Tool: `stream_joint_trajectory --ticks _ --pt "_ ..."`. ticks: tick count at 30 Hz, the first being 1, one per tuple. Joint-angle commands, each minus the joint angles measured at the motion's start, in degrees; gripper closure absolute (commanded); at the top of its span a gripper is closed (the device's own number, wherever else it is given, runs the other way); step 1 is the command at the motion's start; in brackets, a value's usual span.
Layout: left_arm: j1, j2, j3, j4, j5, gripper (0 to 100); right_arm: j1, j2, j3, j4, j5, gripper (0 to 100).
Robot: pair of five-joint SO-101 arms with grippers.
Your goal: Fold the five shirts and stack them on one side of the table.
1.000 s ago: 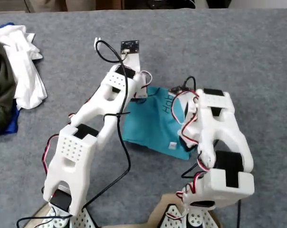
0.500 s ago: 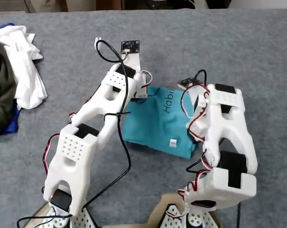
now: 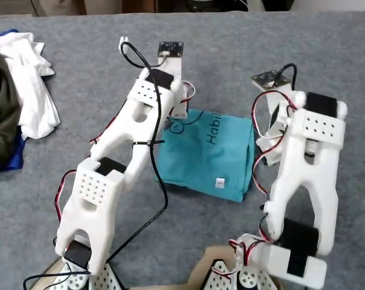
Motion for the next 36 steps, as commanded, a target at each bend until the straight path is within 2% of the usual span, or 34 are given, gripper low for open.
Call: stream_joint_trajectory --ticks 1,4,7,10,14,20,25,27,29,31,34,36 --pt "-0.26 -3.03 -7.47 7.30 -1.58 79 0.57 -3.38 -1.19 1.41 -6.51 98.6" --pt "-0.79 -3.03 -13.54 16.35 -3.25 84 1.10 -3.47 -0.92 3.34 -13.98 99.0" --pt "-2.46 -3.12 -17.76 21.80 -7.21 98 0.75 -3.56 -0.92 7.91 -16.00 99.1" --pt "-6.68 -5.67 -14.86 21.80 -8.70 95 1.10 -3.74 1.98 7.91 -16.26 99.5" --pt "-11.08 -16.13 -2.11 21.71 -13.98 98 0.92 -8.92 9.10 7.82 -16.88 99.5" --pt "-14.51 -36.79 20.22 21.45 -19.69 98 0.57 -23.34 18.59 7.56 -33.14 99.3" --pt "-19.87 -51.74 35.78 21.45 -20.40 98 -0.22 -30.02 23.87 2.64 -35.16 99.3" --pt "-23.12 -55.16 40.00 21.45 -20.40 98 -0.48 -29.93 27.56 -1.14 -38.42 99.2" --pt "-26.46 -57.01 42.90 21.45 -20.22 98 -1.45 -28.62 32.57 -5.54 -44.22 96.0" --pt "-29.54 -58.42 45.19 21.45 -20.04 98 -2.15 -26.42 34.33 -8.44 -48.62 88.2" --pt "-32.53 -60.35 47.21 21.45 -19.96 98 -2.86 -22.55 33.36 -9.14 -51.60 75.9" --pt "-33.23 -62.29 48.26 21.45 -19.96 98 -4.62 -19.65 32.13 -9.14 -52.92 71.6"
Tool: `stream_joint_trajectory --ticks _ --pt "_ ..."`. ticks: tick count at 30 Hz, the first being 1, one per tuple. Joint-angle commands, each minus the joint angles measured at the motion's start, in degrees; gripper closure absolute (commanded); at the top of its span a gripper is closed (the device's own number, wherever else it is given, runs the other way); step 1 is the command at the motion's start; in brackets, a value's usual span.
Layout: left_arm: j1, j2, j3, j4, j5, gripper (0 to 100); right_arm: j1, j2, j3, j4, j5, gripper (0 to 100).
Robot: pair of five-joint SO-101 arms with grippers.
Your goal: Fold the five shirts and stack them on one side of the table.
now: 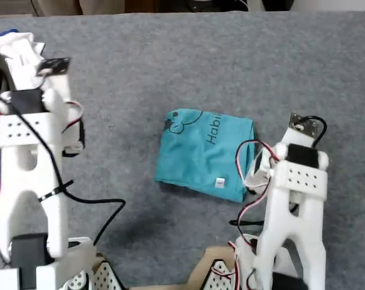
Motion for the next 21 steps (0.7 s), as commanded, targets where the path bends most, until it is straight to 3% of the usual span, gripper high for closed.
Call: stream_joint_trajectory --ticks 1,10,21 --pt "-1.58 -4.97 1.32 0.53 0.00 98 -3.03 4.35 -1.89 -0.97 -2.55 71.2" --pt "-1.58 -13.49 6.68 0.53 0.00 98 -8.13 16.92 -7.16 -12.22 -7.47 74.0" --pt "-1.67 -18.59 11.43 0.53 -0.35 98 -11.91 36.62 -20.00 -12.31 -7.47 73.9"
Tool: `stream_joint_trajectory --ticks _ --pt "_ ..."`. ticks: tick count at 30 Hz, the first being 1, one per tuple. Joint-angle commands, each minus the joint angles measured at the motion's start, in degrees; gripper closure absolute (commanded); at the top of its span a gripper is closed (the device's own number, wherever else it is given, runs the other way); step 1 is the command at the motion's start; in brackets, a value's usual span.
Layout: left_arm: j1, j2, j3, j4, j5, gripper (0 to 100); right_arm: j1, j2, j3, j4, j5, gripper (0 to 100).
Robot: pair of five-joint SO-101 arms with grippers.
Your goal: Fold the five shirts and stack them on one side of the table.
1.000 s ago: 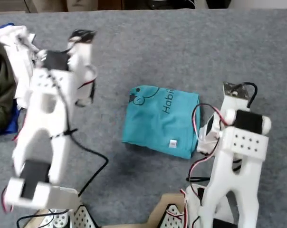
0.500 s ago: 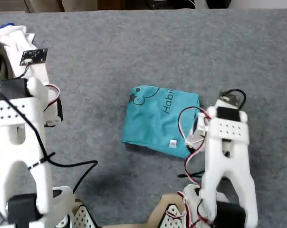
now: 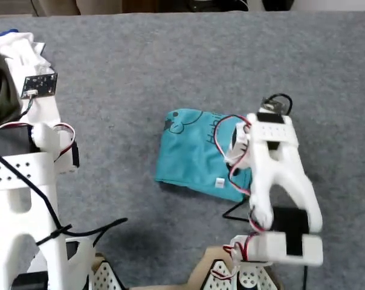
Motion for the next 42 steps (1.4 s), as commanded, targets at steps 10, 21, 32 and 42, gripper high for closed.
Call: stream_joint_trajectory --ticks 10,21,32,42 --pt "-0.70 -1.19 0.00 0.53 -0.62 98 -3.38 17.54 -10.68 1.23 -0.53 74.1" --pt "-0.62 -1.27 0.00 -0.26 -0.62 98 -3.12 27.30 -21.14 14.68 0.00 96.7" --pt "-0.70 -1.36 -0.35 -0.26 -0.70 98 7.60 28.62 -38.64 27.08 0.09 99.5" --pt "-0.62 -0.92 -0.26 -2.55 -0.70 98 34.86 25.54 -55.60 27.25 10.29 99.5"
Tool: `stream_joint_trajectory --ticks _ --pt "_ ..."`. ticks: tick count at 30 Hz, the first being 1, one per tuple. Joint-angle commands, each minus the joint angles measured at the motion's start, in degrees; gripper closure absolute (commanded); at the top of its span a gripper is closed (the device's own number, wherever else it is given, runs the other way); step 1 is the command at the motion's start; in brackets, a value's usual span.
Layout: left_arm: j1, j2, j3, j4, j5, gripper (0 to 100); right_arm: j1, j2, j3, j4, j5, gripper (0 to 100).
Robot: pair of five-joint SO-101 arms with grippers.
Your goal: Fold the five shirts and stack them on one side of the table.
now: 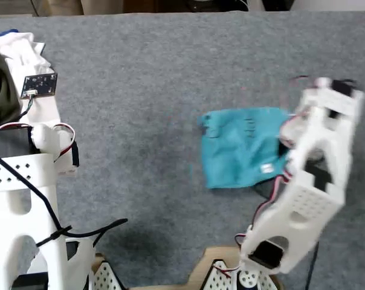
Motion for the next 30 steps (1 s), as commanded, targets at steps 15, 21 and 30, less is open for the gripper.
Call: stream_joint_trajectory --ticks 15,21,30 --pt "-0.44 -0.57 0.00 -5.19 -0.26 98 42.33 12.35 -29.85 0.70 14.15 99.4" --pt "-0.26 -0.57 0.00 -5.80 -0.26 98 52.00 20.62 -41.10 0.79 19.52 99.4" --pt "-0.18 -0.57 0.00 -5.80 -0.26 98 60.00 24.13 -53.85 0.88 21.19 99.3"
